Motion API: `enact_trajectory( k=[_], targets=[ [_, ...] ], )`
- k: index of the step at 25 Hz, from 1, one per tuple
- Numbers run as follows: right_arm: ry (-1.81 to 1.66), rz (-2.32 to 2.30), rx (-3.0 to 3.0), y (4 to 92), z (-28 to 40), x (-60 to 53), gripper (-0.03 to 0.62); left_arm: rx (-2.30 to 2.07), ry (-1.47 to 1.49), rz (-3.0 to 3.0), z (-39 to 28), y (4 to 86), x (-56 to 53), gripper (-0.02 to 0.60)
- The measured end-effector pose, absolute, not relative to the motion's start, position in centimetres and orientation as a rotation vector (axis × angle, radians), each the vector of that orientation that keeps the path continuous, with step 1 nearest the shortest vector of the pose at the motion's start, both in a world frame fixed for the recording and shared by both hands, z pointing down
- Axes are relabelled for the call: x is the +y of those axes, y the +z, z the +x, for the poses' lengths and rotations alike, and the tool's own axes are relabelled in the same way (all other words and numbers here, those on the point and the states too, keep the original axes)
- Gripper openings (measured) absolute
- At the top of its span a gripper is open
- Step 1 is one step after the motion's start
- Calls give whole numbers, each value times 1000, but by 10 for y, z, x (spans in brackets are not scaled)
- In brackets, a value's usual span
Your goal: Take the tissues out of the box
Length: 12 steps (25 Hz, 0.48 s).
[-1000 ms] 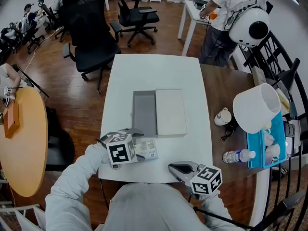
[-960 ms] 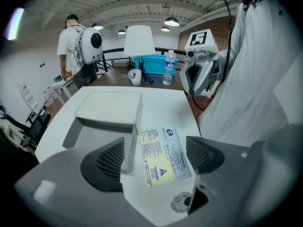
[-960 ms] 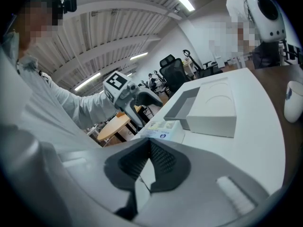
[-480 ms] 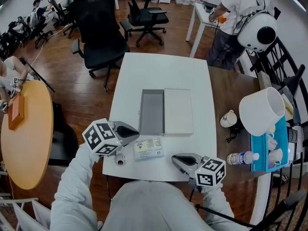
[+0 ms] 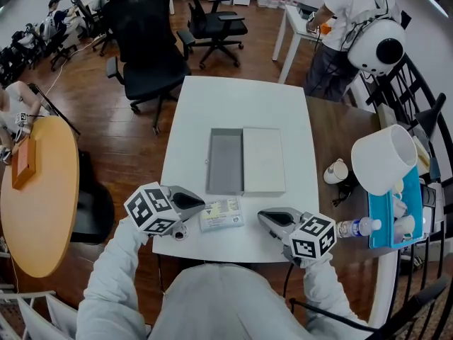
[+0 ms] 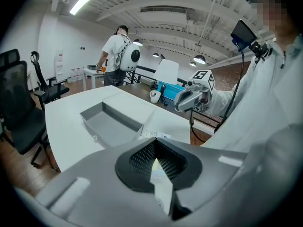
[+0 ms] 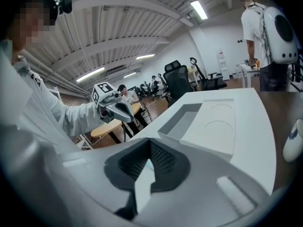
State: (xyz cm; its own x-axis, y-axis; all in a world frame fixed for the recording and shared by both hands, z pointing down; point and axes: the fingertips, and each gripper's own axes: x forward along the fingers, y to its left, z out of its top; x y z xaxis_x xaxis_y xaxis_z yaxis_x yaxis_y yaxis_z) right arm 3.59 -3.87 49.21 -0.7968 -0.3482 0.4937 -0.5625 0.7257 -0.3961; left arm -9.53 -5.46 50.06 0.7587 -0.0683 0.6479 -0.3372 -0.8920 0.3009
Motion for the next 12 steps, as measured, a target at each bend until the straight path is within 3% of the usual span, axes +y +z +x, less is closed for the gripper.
enact_trajectory(
  k=[12],
  targets=[
    [767, 706, -2530, 495, 35, -31, 2, -306, 942, 2547, -102, 504, -35, 12]
  ],
)
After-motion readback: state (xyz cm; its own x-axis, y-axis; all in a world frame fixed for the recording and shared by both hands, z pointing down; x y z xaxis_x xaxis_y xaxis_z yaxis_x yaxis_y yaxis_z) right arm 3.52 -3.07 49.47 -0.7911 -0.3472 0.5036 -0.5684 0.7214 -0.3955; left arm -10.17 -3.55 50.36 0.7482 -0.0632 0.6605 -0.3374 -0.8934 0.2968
